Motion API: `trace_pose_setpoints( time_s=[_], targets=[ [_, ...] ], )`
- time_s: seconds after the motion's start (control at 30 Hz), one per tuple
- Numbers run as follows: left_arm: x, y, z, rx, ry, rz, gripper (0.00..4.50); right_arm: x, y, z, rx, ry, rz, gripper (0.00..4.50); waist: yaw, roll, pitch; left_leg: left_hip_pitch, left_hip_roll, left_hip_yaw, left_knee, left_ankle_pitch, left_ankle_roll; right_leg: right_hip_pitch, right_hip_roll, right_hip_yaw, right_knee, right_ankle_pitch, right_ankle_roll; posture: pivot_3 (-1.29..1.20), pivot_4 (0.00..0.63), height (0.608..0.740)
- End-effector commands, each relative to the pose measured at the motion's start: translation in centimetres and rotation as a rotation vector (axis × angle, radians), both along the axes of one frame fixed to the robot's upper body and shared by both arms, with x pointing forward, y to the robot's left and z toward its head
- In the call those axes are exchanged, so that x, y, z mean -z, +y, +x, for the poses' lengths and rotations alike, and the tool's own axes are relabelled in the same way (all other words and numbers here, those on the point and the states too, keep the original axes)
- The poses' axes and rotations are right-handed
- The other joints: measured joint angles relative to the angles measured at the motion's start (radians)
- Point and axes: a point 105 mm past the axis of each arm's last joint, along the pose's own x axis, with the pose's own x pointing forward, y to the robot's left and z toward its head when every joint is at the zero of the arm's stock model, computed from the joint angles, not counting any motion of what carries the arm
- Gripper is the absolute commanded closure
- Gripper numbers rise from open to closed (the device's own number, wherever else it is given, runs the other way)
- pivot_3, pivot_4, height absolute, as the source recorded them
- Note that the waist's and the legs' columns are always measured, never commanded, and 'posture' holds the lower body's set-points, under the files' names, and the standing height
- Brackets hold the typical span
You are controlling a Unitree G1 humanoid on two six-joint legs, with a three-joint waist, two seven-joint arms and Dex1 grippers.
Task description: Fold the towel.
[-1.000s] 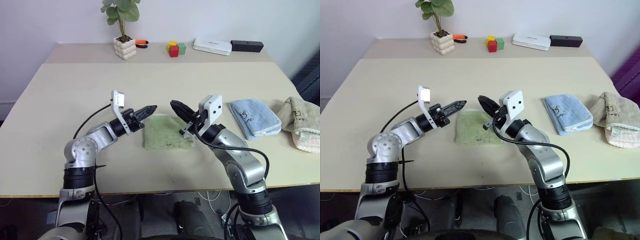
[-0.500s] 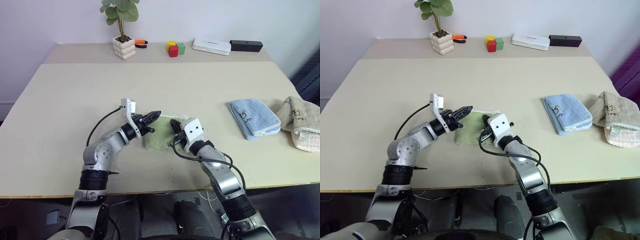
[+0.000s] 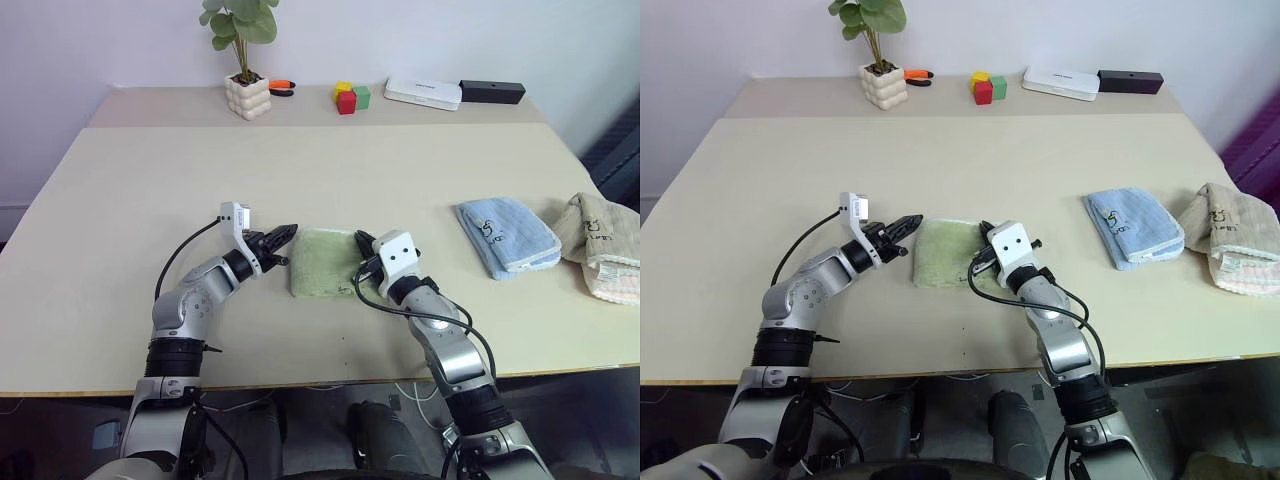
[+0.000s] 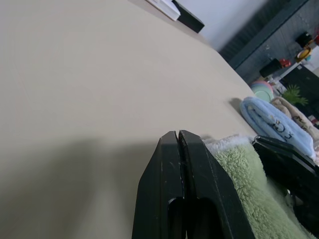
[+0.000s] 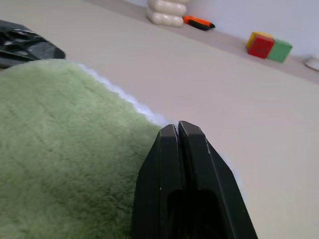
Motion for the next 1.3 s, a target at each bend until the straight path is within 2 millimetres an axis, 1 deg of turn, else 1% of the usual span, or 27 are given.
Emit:
trace_pose_setpoints(
  time_s=[0.03,0.1,0.2,0.23,0.3,0.33,0.37,0.43,0.47,0.5,0.53,0.6,0.63,0.67,0.7,0.73,0.83,0.87,0.93,1.0,1.07,1.1,1.13,1.17,1.2,1.27,1.3],
  targets=[
    [-1.4,0.7,0.5,-0.035,-0.04,-0.031,4.5,-0.1,-2.1,0.9,0.1,0.008,-0.044,4.46,0.001,0.0,0.0,0.0,0.0,0.0,0.0,0.0,0.0,0.0,0.0,0.0,0.0,0.0,0.0,0.0,0.15,0.74],
    [-1.8,1.0,0.5,-0.045,-0.039,-0.045,4.5,0.4,-3.9,1.5,0.191,0.035,-0.055,4.46,0.002,0.0,0.0,0.0,0.0,0.0,0.0,0.0,0.0,0.0,0.0,0.0,0.0,0.0,0.0,0.0,0.15,0.74],
    [-1.9,1.3,0.3,-0.036,-0.031,-0.064,4.5,-0.2,-4.7,1.8,0.227,0.02,-0.047,4.46,0.001,0.0,0.0,0.0,0.0,0.0,0.0,0.0,0.0,0.0,0.0,0.0,0.0,0.0,0.0,0.0,0.15,0.74],
    [-2.0,1.4,0.1,-0.027,-0.031,-0.07,4.5,-0.8,-4.5,1.8,0.21,0.0,-0.025,4.46,0.0,0.0,0.0,0.0,0.0,0.0,0.0,0.0,0.0,0.0,0.0,0.0,0.0,0.0,0.0,0.0,0.15,0.74],
    [-2.3,1.5,-0.2,-0.004,-0.046,-0.063,4.5,-2.5,-2.8,1.4,0.106,-0.032,0.049,4.46,-0.002,0.0,0.0,0.0,0.0,0.0,0.0,0.0,0.0,0.0,0.0,0.0,0.0,0.0,0.0,0.0,0.15,0.74],
    [-2.4,1.5,-0.4,0.008,-0.04,-0.072,3.97,-3.1,-2.1,1.1,0.053,-0.041,0.079,4.5,-0.005,0.0,0.0,0.0,0.0,0.0,0.0,0.0,0.0,0.0,0.0,0.0,0.0,0.0,0.0,0.0,0.15,0.74],
    [-2.4,1.5,-0.6,0.017,-0.035,-0.072,3.64,-3.4,-1.6,0.8,0.016,-0.047,0.107,4.24,-0.006,0.0,0.0,0.0,0.0,0.0,-0.001,0.0,0.0,-0.001,0.0,0.0,0.0,0.0,0.001,0.0,0.15,0.74],
    [-2.7,1.1,-1.6,0.081,-0.045,-0.065,2.7,-3.6,-1.4,0.6,0.001,-0.041,0.122,3.63,-0.006,0.0,0.0,0.0,0.0,0.0,-0.001,0.0,0.0,-0.001,0.0,0.0,0.002,0.001,0.003,0.0,0.15,0.74],
    [-3.0,1.4,-1.8,0.089,-0.044,-0.071,2.23,-3.9,-1.8,0.7,0.012,-0.042,0.146,3.23,-0.006,0.0,0.0,0.0,0.0,0.0,-0.001,0.0,0.0,-0.001,0.0,0.0,0.002,0.002,0.003,0.0,0.15,0.74],
    [-3.5,2.0,-2.0,0.101,-0.052,-0.069,1.61,-4.2,-2.4,0.9,0.028,-0.049,0.147,2.66,-0.005,0.0,0.0,0.001,0.0,0.0,-0.001,0.0,0.0,-0.001,0.0,0.0,0.002,0.001,0.003,0.0,0.15,0.74],
    [-3.9,2.5,-2.2,0.105,-0.056,-0.068,1.18,-4.3,-2.9,1.0,0.039,-0.054,0.148,2.27,-0.004,0.0,0.0,0.001,0.0,0.0,-0.001,0.0,0.0,-0.001,0.0,0.0,0.003,0.002,0.003,0.0,0.15,0.74],
    [-4.7,3.3,-2.3,0.112,-0.077,-0.071,0.07,-4.6,-3.6,1.1,0.052,-0.059,0.147,1.13,-0.001,0.0,0.0,0.001,0.0,0.0,0.0,0.0,0.0,-0.001,0.0,0.0,0.003,0.001,0.003,0.0,0.15,0.74],
    [-5.2,3.6,-2.6,0.128,-0.094,-0.068,0.0,-4.9,-3.8,1.2,0.055,-0.071,0.145,0.71,0.0,0.0,0.0,0.0,0.0,0.0,0.0,0.0,0.0,-0.001,0.0,0.0,0.003,0.001,0.003,0.0,0.15,0.74],
    [-5.7,3.8,-2.8,0.141,-0.091,-0.094,0.0,-5.3,-3.9,1.2,0.05,-0.08,0.14,0.18,0.0,0.0,0.0,0.0,0.0,0.0,0.0,0.0,0.0,-0.001,0.0,0.0,0.003,0.001,0.002,0.0,0.15,0.74],
    [-6.0,3.8,-2.9,0.151,-0.086,-0.114,0.0,-5.5,-4.0,1.2,0.047,-0.086,0.136,0.08,-0.001,0.0,0.0,0.0,0.0,0.0,0.0,0.0,0.0,-0.001,0.0,0.0,0.003,0.001,0.002,0.0,0.15,0.74],
    [-6.3,3.8,-3.1,0.162,-0.073,-0.146,0.0,-5.8,-4.0,1.1,0.036,-0.091,0.149,0.08,0.0,0.0,0.0,0.0,0.0,0.0,0.0,0.0,0.0,-0.001,0.0,0.0,0.003,0.001,0.002,0.0,0.15,0.74],
    [-6.5,3.7,-3.4,0.155,-0.109,-0.093,0.0,-7.2,-3.4,0.5,-0.044,-0.105,0.209,0.08,-0.002,0.0,0.0,0.001,0.0,0.0,0.0,0.0,0.0,-0.001,0.0,0.0,0.004,0.001,0.002,0.0,0.15,0.74],
    [-6.5,3.6,-3.4,0.141,-0.145,-0.048,0.0,-7.4,-3.3,0.3,-0.056,-0.111,0.202,0.08,-0.003,0.0,0.0,0.001,0.0,0.0,0.0,0.0,0.0,-0.001,0.0,0.0,0.004,0.001,0.003,0.0,0.15,0.74],
    [-6.3,3.2,-3.2,0.128,-0.14,-0.051,0.0,-7.7,-3.2,0.2,-0.059,-0.114,0.221,0.08,-0.002,0.0,0.0,0.001,0.0,0.0,0.0,0.0,0.0,-0.001,0.0,0.0,0.004,0.001,0.003,0.0,0.15,0.74],
    [-6.3,2.8,-3.0,0.125,-0.135,-0.062,0.0,-7.8,-3.3,0.3,-0.052,-0.109,0.238,0.58,-0.001,0.0,0.0,0.001,0.0,0.0,0.0,0.0,0.0,-0.001,0.0,0.0,0.004,0.001,0.003,0.0,0.15,0.74],
    [-7.3,0.2,-2.7,0.152,-0.158,-0.129,0.53,-7.9,-2.0,0.1,-0.083,-0.105,0.261,1.39,0.003,0.0,0.0,0.0,0.0,0.0,0.0,0.0,0.0,-0.001,0.0,0.0,0.004,0.001,0.003,0.0,0.15,0.74],
    [-7.7,-1.0,-2.5,0.157,-0.17,-0.147,0.88,-7.8,-1.4,0.1,-0.087,-0.101,0.263,1.92,0.006,0.0,0.0,0.0,0.0,0.0,0.001,0.0,0.0,-0.001,0.0,0.0,0.004,0.001,0.003,0.0,0.15,0.74],
    [-8.0,-2.3,-2.4,0.164,-0.184,-0.16,1.37,-7.5,-0.9,0.1,-0.088,-0.097,0.264,2.45,0.008,0.0,0.0,0.0,0.0,0.0,0.001,0.0,0.0,-0.001,0.0,0.0,0.004,0.001,0.003,0.0,0.15,0.74],
    [-7.9,-3.6,-2.3,0.166,-0.185,-0.16,1.75,-7.1,-0.5,0.2,-0.08,-0.088,0.261,2.88,0.008,0.0,0.0,0.0,0.0,0.0,0.002,0.0,0.0,-0.001,0.0,0.0,0.004,0.001,0.003,0.0,0.15,0.74],
    [-7.6,-4.4,-2.2,0.169,-0.177,-0.158,2.37,-6.7,-0.3,0.2,-0.072,-0.079,0.26,3.51,0.006,0.0,0.0,0.0,0.0,0.0,0.002,0.0,0.0,-0.001,0.0,0.0,0.004,0.001,0.003,0.0,0.15,0.74],
    [-6.4,-5.8,-2.0,0.165,-0.162,-0.112,3.4,-5.8,0.0,0.4,-0.035,-0.064,0.232,4.48,0.0,0.0,0.0,0.0,-0.001,0.0,0.001,0.0,0.0,-0.001,0.0,0.0,0.003,0.001,0.003,0.0,0.15,0.74],
    [-5.8,-6.2,-1.9,0.161,-0.159,-0.089,3.94,-5.5,0.2,0.4,-0.025,-0.063,0.216,4.5,-0.002,0.0,0.0,0.0,-0.001,0.0,0.001,0.0,0.0,-0.001,0.0,0.0,0.004,0.001,0.003,0.0,0.15,0.74]
  ],
)
